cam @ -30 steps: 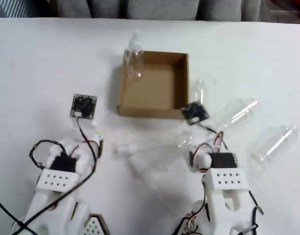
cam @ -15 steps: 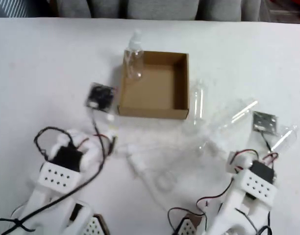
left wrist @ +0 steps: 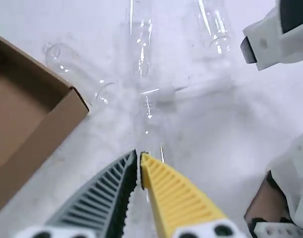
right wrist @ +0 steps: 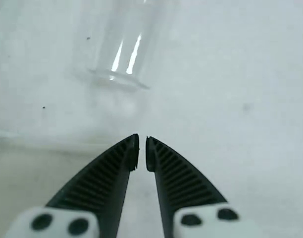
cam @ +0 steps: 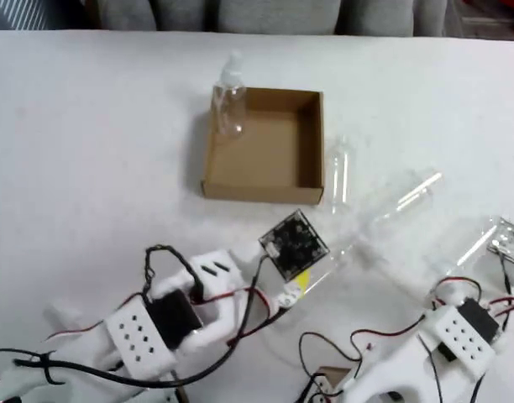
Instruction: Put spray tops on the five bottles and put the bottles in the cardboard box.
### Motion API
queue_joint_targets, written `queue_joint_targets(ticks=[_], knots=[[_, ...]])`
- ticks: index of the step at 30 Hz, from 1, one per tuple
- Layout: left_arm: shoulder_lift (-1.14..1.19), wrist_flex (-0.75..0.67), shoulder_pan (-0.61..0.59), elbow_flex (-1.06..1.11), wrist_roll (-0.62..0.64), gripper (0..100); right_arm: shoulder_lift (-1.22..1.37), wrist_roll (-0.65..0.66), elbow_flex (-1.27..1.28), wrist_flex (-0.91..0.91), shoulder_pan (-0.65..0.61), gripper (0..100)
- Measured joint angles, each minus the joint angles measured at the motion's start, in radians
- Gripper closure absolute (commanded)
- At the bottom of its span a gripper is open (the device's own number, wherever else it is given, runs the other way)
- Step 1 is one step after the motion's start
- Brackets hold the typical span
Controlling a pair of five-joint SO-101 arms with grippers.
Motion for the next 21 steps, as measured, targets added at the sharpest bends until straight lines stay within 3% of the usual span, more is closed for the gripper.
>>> queue_joint_targets(ticks=[7,15,21], knots=[[0.153,-0.106,0.008,-0.006,-0.006,97,0.0,0.063,0.0,-0.141,0.114,97.8],[0.486,-0.126,0.011,-0.192,-0.129,97,0.0,0.12,0.0,-0.201,0.164,97.8],[0.672,-0.129,0.012,-0.305,-0.192,82,0.0,0.132,0.031,-0.206,0.166,97.8]])
